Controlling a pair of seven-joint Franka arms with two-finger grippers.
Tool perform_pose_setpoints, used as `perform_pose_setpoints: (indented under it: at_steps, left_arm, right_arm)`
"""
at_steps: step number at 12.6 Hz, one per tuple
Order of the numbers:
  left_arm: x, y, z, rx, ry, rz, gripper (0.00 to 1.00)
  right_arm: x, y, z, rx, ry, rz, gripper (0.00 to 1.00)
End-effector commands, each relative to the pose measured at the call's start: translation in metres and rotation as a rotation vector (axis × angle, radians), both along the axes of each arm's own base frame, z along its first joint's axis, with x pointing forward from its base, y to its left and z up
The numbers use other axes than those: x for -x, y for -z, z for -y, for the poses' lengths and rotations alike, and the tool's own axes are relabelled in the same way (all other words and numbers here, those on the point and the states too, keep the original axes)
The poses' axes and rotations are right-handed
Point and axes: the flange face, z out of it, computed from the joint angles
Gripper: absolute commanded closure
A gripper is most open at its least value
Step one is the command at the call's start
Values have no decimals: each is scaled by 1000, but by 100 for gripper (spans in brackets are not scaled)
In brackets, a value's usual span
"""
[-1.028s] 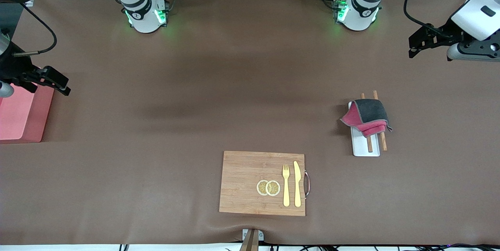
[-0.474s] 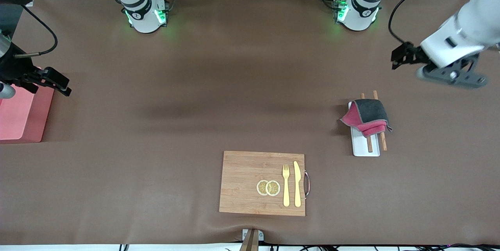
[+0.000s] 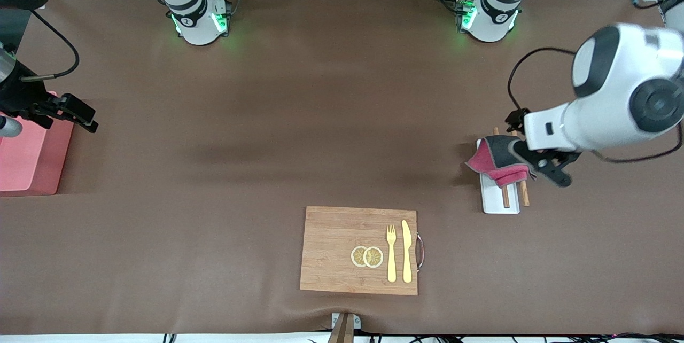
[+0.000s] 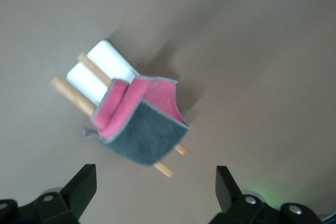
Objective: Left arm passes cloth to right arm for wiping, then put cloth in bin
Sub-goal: 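Move the left gripper down toward the pink-grey cloth on the tray, then grasp the pink-grey cloth with the left gripper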
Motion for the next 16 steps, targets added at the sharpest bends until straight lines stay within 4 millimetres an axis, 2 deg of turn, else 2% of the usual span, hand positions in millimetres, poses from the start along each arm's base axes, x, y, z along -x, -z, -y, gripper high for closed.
perform_pose_setpoints:
  at_steps: [1, 4, 8, 9, 13, 14, 15, 16]
  left_arm:
    - [-17, 36, -3, 53, 159, -11, 0]
    - [-28, 88, -2, 73, 265, -29, 0]
    - [-32, 132, -6, 69, 309, -65, 0]
    - [-30, 142, -8, 66, 306, -77, 0]
    - [-19, 159, -19, 57, 279, -120, 0]
    - [-18, 161, -23, 48, 266, -124, 14]
    - [-17, 161, -24, 38, 239, -127, 42]
    - [-15, 161, -24, 22, 192, -136, 82]
  right_arm:
    - [-2, -5, 2, 8, -5, 2, 0]
    - [-2, -5, 3, 8, -3, 2, 0]
    - [-3, -4, 6, 8, 1, 1, 0]
    - [-3, -4, 6, 8, 1, 1, 0]
    - [-4, 0, 6, 8, 1, -4, 0]
    - [-4, 0, 6, 7, 3, -6, 0]
    - [-4, 0, 7, 8, 3, -6, 0]
    - [-4, 1, 6, 7, 3, -9, 0]
